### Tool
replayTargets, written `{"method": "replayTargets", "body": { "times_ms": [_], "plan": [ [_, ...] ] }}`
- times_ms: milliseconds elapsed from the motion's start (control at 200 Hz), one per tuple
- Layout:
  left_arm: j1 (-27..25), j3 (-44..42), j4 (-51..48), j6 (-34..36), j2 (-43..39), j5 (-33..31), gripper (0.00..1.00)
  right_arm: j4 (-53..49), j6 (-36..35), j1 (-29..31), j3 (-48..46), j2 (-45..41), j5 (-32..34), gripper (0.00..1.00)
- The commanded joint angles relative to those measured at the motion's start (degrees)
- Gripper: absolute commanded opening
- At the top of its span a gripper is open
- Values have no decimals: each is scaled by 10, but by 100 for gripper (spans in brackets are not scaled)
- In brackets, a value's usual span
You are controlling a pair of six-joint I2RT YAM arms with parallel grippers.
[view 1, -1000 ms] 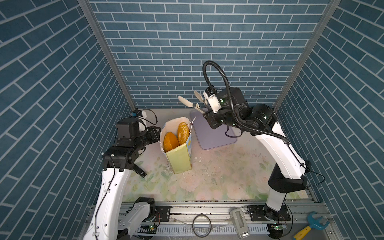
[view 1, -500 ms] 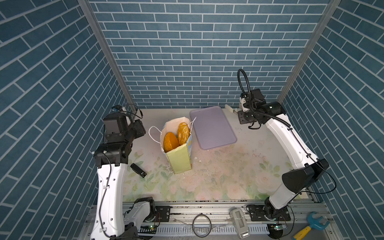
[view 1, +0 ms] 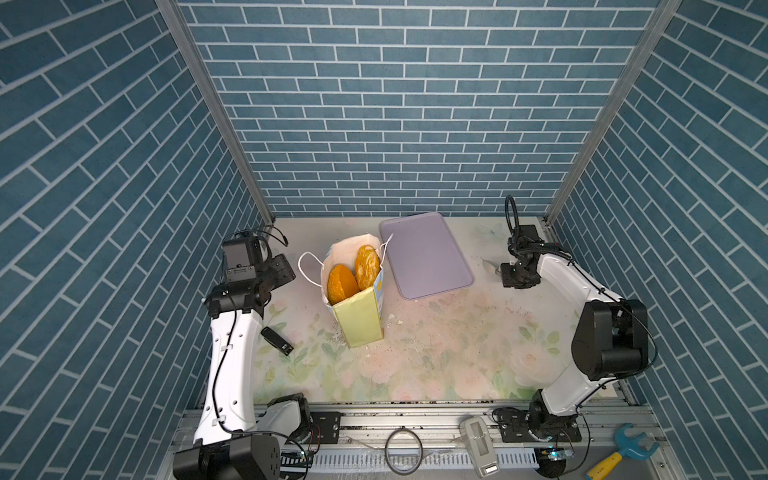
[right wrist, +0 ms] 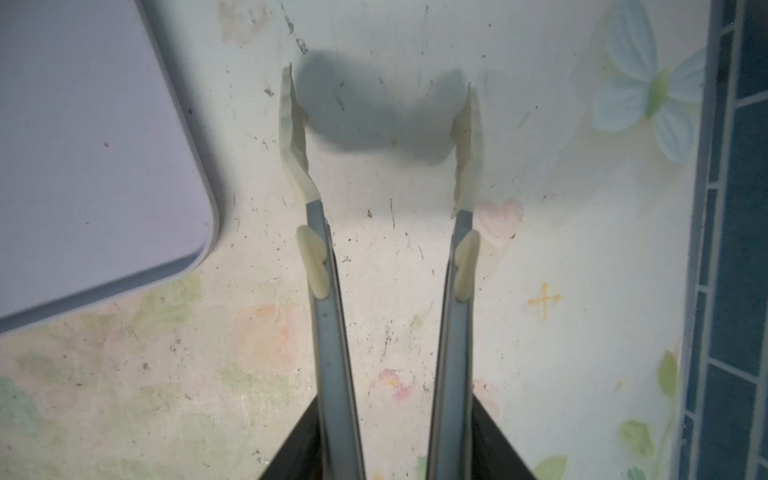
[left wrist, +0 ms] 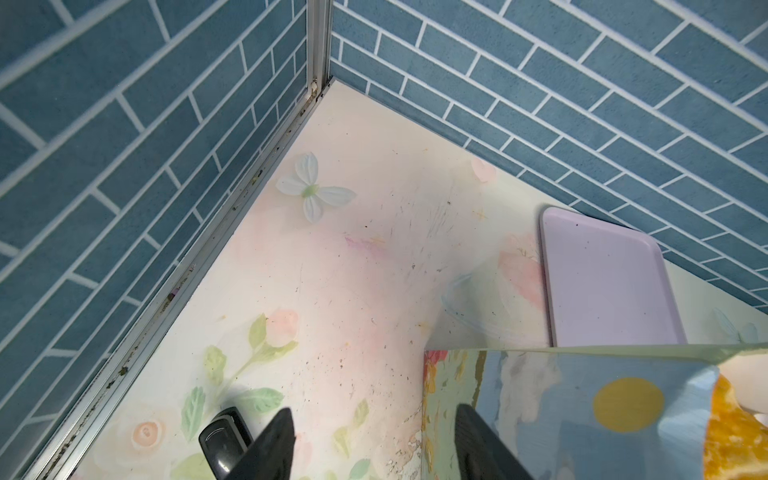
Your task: Place the fake bread into the paper bag
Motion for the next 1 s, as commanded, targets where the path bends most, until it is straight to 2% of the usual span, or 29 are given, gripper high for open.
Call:
{"method": "replayTargets", "body": {
  "times_ms": [0, 250, 380, 400, 450, 585, 660, 795, 900, 995],
  "plan": [
    [4, -10, 7, 12, -2, 5, 63, 45, 12, 1, -42, -9, -25, 51],
    [5, -24, 15, 14, -9, 15, 63, 62, 21, 0, -89, 3, -27, 60],
    [5, -43, 18, 17, -23, 17, 63, 63, 24, 0, -87, -13, -16, 76],
    [6, -46, 19, 17, -26, 17, 63, 63, 26, 0, -88, -19, -12, 85],
    [5, -55, 19, 17, -31, 16, 63, 62, 26, 1, -87, -32, -5, 98],
    [6, -91, 39, 21, -50, -6, 63, 71, 32, 1, -91, -81, 45, 99],
    [6, -135, 77, 32, -61, -13, 63, 135, 38, -2, -131, -138, 76, 99],
    [-4, -263, 220, 72, -83, -68, 65, 350, 19, -9, -264, -230, 110, 99],
    [-18, -358, 352, 95, -73, -106, 66, 537, -36, -13, -376, -252, 128, 99],
    [-44, -430, 490, 129, -58, -118, 67, 654, -61, -20, -437, -238, 104, 99]
  ]
}}
